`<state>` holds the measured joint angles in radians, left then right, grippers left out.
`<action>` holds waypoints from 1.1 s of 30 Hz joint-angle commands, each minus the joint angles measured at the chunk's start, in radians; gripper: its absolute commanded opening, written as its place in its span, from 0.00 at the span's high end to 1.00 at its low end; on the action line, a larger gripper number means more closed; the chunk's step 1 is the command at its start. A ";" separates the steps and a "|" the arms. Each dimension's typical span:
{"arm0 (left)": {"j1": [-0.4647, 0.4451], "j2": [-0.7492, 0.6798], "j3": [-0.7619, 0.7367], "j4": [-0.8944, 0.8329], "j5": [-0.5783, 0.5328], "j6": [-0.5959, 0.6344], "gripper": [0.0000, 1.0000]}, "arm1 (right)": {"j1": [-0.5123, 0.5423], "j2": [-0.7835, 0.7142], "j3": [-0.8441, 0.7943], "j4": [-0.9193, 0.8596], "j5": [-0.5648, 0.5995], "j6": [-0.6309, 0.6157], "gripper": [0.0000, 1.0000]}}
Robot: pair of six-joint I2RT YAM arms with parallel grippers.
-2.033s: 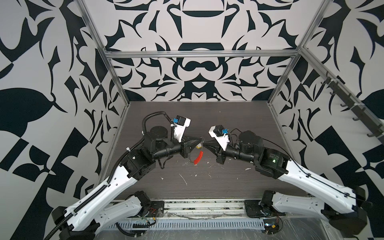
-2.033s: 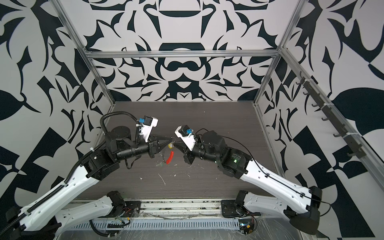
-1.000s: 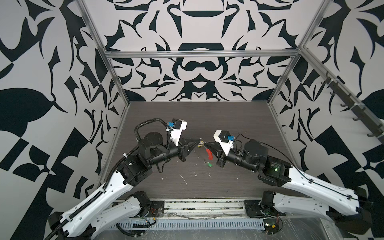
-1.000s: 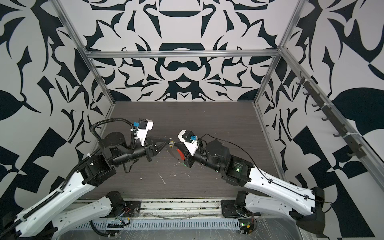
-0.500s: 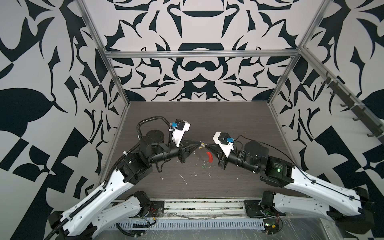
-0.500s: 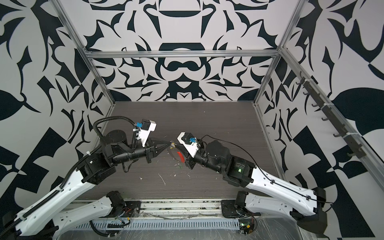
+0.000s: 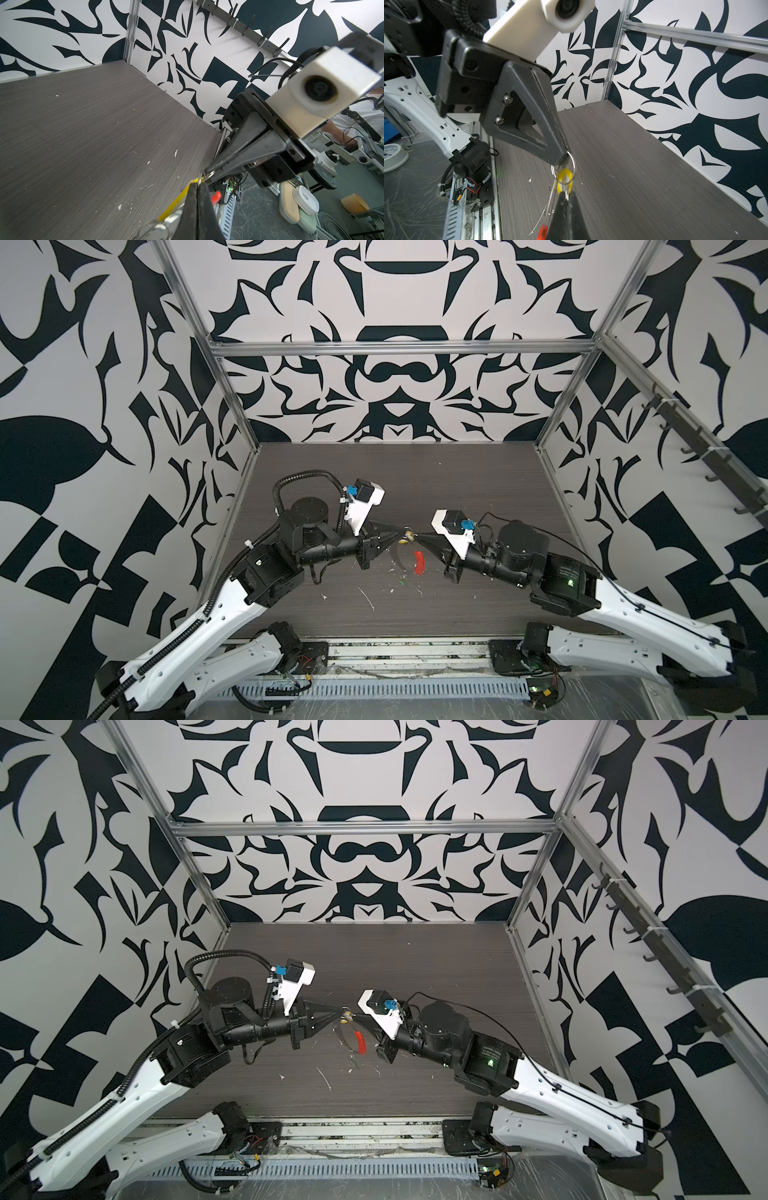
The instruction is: Remove the keys from the keyring
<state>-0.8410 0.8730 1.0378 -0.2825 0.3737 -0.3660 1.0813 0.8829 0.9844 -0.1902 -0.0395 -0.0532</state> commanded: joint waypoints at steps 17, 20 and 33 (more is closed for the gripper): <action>0.014 0.035 0.058 0.077 0.104 -0.031 1.00 | -0.012 0.045 0.062 -0.057 -0.007 0.004 1.00; 0.014 0.041 0.053 0.095 0.124 -0.044 1.00 | -0.014 0.056 0.063 -0.049 -0.009 0.004 1.00; 0.013 0.063 0.029 0.195 0.203 -0.133 1.00 | -0.042 0.100 0.053 0.004 0.019 0.011 1.00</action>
<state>-0.8154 0.9306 1.0542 -0.2203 0.4694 -0.4557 1.0462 0.9470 1.0279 -0.2153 -0.0391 -0.0521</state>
